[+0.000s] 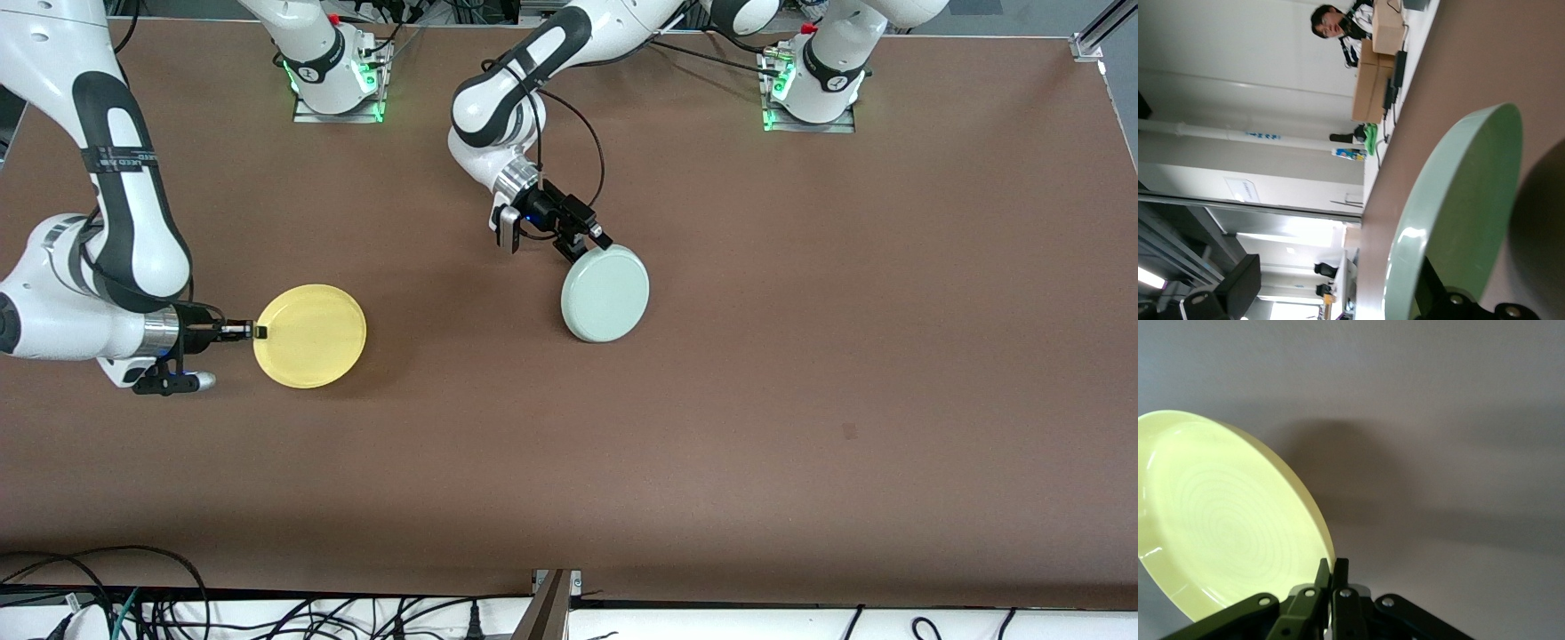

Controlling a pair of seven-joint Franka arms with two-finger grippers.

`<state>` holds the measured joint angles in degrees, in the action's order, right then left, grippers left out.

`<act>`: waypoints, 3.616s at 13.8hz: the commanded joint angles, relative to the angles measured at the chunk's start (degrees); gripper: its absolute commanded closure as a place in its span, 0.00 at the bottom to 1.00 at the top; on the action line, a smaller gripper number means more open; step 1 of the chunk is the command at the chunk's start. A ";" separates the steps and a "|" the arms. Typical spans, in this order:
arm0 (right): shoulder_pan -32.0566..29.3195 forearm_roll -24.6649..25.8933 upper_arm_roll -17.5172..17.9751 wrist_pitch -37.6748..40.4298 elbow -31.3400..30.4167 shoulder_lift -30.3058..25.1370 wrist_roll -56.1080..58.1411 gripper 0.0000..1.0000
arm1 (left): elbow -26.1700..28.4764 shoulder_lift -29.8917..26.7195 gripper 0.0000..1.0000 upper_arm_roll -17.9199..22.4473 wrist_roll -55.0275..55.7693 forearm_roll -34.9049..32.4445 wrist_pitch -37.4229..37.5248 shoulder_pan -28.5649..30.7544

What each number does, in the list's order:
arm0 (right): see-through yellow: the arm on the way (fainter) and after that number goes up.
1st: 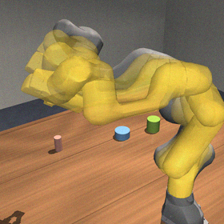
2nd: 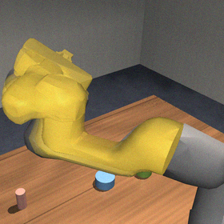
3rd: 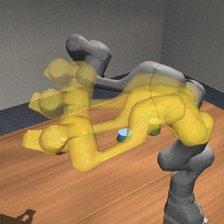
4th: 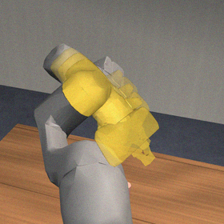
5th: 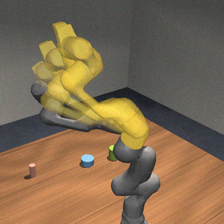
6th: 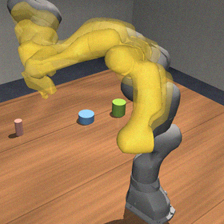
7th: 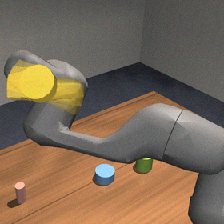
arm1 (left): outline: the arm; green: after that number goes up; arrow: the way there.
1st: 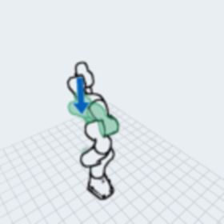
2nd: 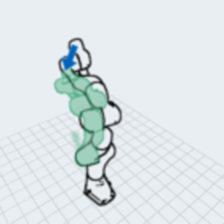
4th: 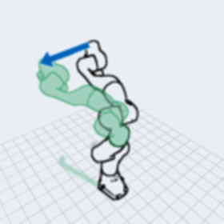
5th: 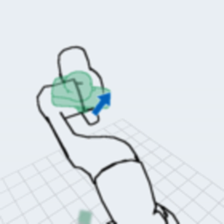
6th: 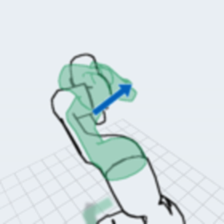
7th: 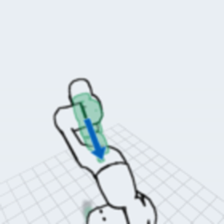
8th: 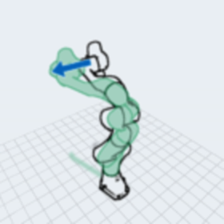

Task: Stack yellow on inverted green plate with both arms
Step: 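Lower the inverted green plate onto the table with the left gripper, then open the left gripper while the right gripper carries the yellow plate toward it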

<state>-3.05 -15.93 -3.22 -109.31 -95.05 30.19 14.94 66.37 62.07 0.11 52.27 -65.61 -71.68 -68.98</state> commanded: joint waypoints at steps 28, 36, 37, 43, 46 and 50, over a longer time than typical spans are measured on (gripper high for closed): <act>2.61 -0.86 0.58 9.64 4.79 -0.14 0.27 1.00 | 15.72 -16.19 0.00 -19.44 19.25 32.81 -49.70 21.79; 2.53 -0.86 0.58 9.64 4.79 0.30 0.44 1.00 | 15.19 -14.96 0.00 -19.27 21.74 31.42 -58.14 20.38; 2.53 -0.86 0.50 9.64 4.79 0.30 0.44 1.00 | 15.28 -15.05 0.00 -19.35 21.47 31.42 -58.14 21.08; 4.72 -0.94 0.58 6.66 2.69 0.83 0.27 1.00 | 15.37 -19.00 0.00 -19.44 20.77 31.59 -56.56 27.75; 8.05 -1.12 0.58 1.75 -0.21 0.83 0.09 1.00 | 15.28 -22.07 0.00 -19.53 16.29 33.61 -55.51 32.06; 12.36 -5.95 0.58 -3.27 -4.08 0.83 -2.62 1.00 | 15.28 -27.43 0.00 -20.32 8.60 39.65 -49.02 37.06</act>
<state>7.38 -19.89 -2.33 -110.22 -96.63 32.00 13.65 80.01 38.70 -19.12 67.20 -30.65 -124.21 -34.46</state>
